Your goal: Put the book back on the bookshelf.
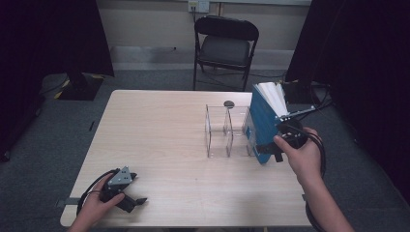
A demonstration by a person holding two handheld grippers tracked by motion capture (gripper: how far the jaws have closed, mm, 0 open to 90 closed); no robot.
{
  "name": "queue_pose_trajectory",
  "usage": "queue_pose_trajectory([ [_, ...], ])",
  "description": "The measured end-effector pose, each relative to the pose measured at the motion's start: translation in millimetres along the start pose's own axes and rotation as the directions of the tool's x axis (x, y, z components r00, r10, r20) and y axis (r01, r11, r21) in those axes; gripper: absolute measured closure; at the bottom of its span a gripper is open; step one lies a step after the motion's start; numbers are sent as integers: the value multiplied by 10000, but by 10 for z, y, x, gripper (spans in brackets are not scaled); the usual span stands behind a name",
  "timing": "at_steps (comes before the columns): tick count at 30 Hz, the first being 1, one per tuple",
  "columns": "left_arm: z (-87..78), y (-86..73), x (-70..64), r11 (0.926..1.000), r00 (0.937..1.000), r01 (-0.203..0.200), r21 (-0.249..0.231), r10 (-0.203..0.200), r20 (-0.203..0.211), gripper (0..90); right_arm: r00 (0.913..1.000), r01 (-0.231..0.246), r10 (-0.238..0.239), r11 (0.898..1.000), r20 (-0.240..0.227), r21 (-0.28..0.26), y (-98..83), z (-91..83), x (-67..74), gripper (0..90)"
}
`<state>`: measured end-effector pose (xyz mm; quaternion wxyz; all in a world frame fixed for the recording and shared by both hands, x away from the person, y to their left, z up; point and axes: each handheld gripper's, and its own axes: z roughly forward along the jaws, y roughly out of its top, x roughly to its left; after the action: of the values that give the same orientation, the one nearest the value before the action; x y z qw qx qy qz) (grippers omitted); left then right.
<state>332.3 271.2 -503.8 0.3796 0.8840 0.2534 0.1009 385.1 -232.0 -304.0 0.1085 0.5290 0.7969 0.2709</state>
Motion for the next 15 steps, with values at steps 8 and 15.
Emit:
queue_pose_trajectory([
  [8,0,0,0,10000,10000,-7,2,7,1,0,9975,326,-314,9993,-636,182,-117,253,154,175],
  [15,-3,1,4,10000,10000,-56,77,56,10,0,9947,596,-563,9976,-863,364,-139,423,245,174],
])
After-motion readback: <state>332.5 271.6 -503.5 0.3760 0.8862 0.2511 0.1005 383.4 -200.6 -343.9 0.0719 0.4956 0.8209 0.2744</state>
